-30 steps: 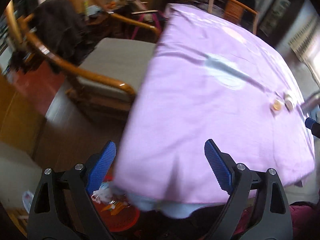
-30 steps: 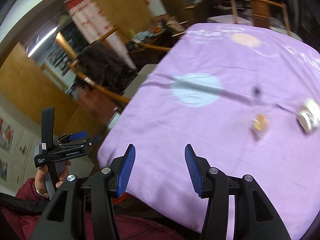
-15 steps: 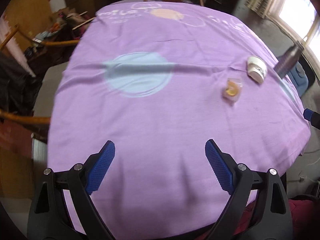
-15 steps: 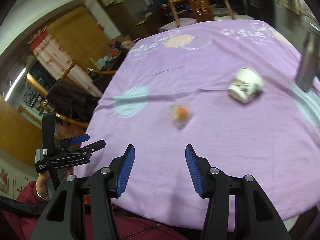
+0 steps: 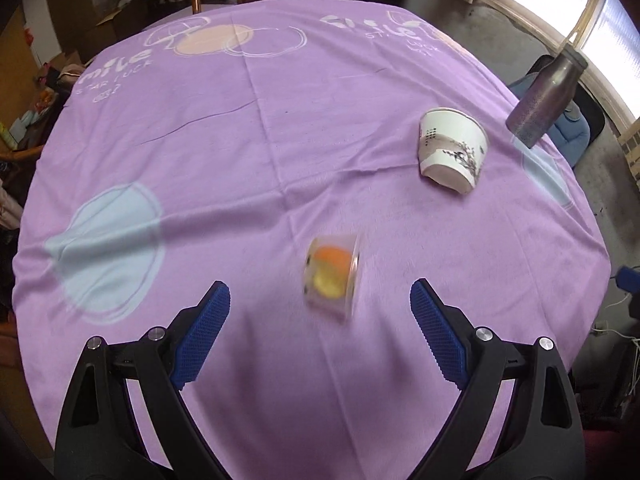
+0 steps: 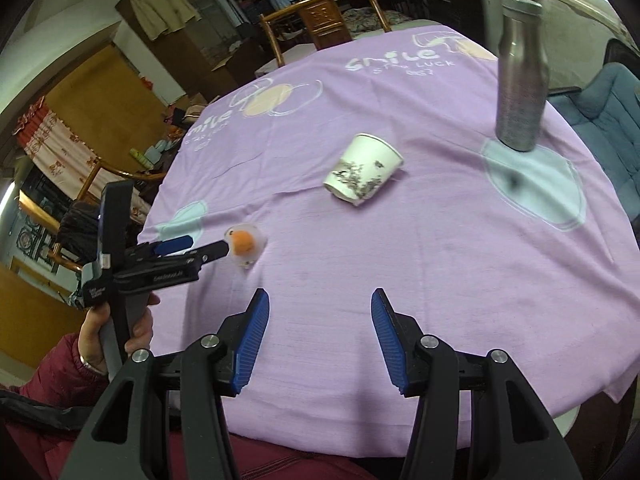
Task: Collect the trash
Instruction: 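Grasp the clear cup with the orange using the left tool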
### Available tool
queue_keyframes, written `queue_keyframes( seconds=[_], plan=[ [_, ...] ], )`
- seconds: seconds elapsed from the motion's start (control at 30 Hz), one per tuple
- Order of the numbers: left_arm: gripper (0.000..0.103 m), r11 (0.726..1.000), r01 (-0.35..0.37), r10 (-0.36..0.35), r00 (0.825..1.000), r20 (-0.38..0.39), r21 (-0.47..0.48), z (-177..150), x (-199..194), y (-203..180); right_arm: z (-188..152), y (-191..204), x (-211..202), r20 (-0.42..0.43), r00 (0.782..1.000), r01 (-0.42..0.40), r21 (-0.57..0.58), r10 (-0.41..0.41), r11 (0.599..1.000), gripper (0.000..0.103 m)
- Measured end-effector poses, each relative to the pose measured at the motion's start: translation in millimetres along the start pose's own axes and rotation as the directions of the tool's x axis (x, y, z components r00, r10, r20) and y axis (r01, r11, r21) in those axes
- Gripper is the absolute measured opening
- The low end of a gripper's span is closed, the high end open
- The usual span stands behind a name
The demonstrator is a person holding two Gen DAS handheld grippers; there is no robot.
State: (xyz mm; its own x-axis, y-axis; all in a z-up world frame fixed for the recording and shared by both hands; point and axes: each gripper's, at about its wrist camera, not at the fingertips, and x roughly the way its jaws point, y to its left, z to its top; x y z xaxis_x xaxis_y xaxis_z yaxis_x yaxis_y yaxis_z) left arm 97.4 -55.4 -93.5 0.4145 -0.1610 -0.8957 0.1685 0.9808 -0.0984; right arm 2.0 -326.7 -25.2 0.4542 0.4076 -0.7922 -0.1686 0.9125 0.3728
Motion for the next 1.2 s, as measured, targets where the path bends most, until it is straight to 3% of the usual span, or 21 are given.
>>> queue_keyframes(
  seconds=[0.1,0.2,0.3,0.4,0.6,0.87,1.1,1.13,1.17,1.2],
  plan=[
    [0.089,0.996,-0.084,0.084,0.996,-0.020,-0.026,7.9,11.9,14.1,3.5,-8.2,4.9,-0.012,1.000,-0.006,0.004,0.006,1.000,0.053],
    [0.089,0.982,-0.150,0.147,0.989,-0.031,-0.113,3.8,0.4,54.3,7.4,-9.7,11.5,-0.020,0.999,-0.027,-0.008,0.027,1.000,0.053],
    [0.089,0.965,-0.185,0.182,0.983,-0.033,-0.185,-6.6,-21.1,91.4,10.9,-6.0,21.6,-0.036,0.998,-0.057,-0.025,0.056,0.998,0.053],
    [0.089,0.960,-0.187,0.186,0.982,-0.023,-0.210,-14.8,-38.7,103.9,12.9,3.3,32.3,-0.057,0.995,-0.088,-0.044,0.086,0.995,0.053],
    [0.089,0.980,-0.120,0.118,0.993,-0.019,-0.157,-15.3,-30.4,69.5,12.7,19.3,37.9,-0.073,0.993,-0.098,-0.072,0.093,0.993,0.053],
    [0.089,0.997,-0.039,0.037,0.999,-0.038,-0.059,0.3,11.6,21.7,3.9,0.1,16.8,-0.040,0.999,-0.010,-0.014,0.010,1.000,0.053],
    [0.088,0.997,-0.062,0.059,0.996,-0.060,-0.046,10.9,42.4,18.6,-3.4,-23.4,7.8,-0.033,0.999,0.042,0.052,-0.041,0.998,0.053],
    [0.080,0.997,-0.065,0.062,0.996,-0.058,-0.045,11.0,44.4,20.2,-3.4,-25.0,8.4,-0.033,0.999,0.044,0.056,-0.043,0.997,0.053],
    [0.061,0.998,-0.054,0.052,0.997,-0.059,-0.045,10.7,44.9,21.3,-3.2,-26.1,8.4,-0.032,0.999,0.046,0.060,-0.044,0.997,0.053],
    [0.057,0.998,-0.025,0.022,0.998,-0.064,-0.053,10.2,43.7,23.9,-2.4,-27.2,9.1,-0.031,0.999,0.045,0.061,-0.043,0.997,0.053]
  ],
)
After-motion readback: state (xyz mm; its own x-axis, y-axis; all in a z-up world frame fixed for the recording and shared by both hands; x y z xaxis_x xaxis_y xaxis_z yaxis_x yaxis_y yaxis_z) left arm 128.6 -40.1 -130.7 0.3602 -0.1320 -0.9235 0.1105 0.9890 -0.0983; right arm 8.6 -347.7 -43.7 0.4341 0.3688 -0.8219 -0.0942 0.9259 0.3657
